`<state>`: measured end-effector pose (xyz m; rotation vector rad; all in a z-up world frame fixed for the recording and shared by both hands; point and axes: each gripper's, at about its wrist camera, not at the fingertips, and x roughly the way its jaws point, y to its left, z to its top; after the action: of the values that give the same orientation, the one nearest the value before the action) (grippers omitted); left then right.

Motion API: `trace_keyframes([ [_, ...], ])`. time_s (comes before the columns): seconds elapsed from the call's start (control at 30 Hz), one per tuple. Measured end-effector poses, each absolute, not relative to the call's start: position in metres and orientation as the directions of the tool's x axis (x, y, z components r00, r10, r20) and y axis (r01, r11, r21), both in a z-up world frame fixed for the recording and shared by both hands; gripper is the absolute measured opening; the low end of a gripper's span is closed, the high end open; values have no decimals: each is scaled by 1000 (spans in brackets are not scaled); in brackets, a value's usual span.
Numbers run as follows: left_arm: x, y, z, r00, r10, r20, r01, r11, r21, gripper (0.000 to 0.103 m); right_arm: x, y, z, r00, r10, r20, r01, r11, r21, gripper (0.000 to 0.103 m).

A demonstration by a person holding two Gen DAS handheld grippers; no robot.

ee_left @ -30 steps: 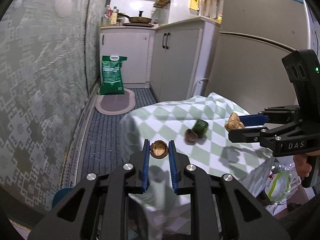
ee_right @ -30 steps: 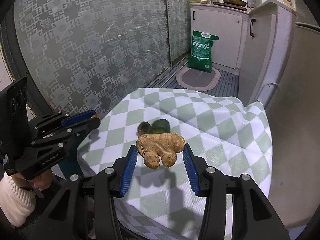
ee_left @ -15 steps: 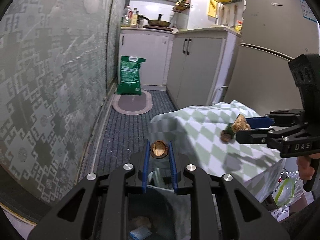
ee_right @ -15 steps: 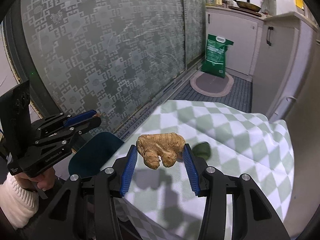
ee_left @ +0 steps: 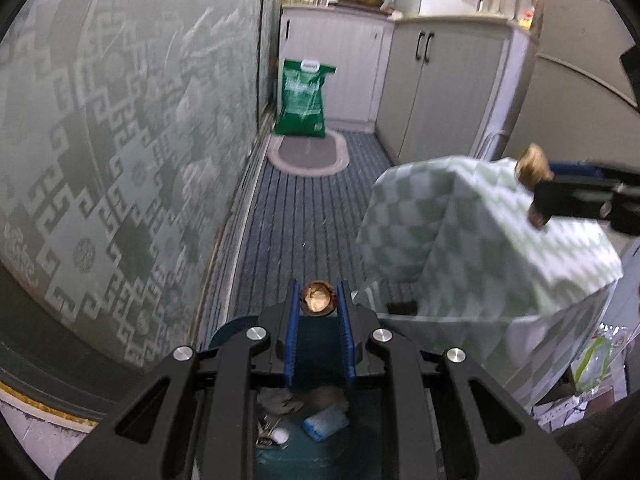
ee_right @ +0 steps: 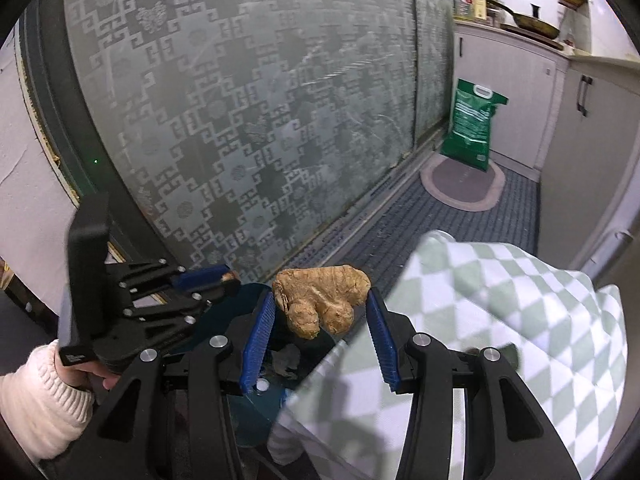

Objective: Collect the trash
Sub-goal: 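Carry the ginger and nut shell over the teal bin and open both tools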

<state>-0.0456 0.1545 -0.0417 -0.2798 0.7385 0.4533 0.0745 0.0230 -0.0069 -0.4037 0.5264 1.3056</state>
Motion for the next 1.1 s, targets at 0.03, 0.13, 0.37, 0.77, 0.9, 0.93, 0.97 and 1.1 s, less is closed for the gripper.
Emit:
trace_keyframes([
  [0.03, -47, 158, -46, 633, 288, -719, -492, 866, -86, 20, 71, 27, -6, 167, 798, -579, -977, 214, 14, 48],
  [0.13, -49, 163, -57, 598, 266, -756, -492, 866, -85, 20, 65, 37, -6, 158, 796, -584, -979, 202, 10, 48],
  [0.37, -51, 176, -86, 491, 206, -846, -499, 863, -79, 21, 57, 61, -16, 143, 763, -630, -981, 191, 9, 48],
  [0.77, -59, 188, -101, 418, 205, -885, -527, 848, -53, 33, 34, 101, -48, 126, 652, -748, -989, 139, -46, 48],
  [0.9, -62, 187, -92, 448, 234, -863, -529, 847, -45, 33, 28, 109, -61, 122, 608, -784, -991, 119, -63, 48],
  [0.93, -63, 186, -88, 465, 249, -849, -529, 848, -41, 32, 27, 110, -63, 121, 602, -789, -991, 115, -64, 48],
  [0.97, -63, 185, -85, 475, 259, -841, -528, 848, -38, 32, 26, 111, -64, 118, 599, -792, -992, 111, -64, 48],
  [1.1, -68, 185, -69, 523, 305, -796, -544, 839, -35, 24, 22, 115, -70, 108, 580, -808, -993, 95, -64, 48],
])
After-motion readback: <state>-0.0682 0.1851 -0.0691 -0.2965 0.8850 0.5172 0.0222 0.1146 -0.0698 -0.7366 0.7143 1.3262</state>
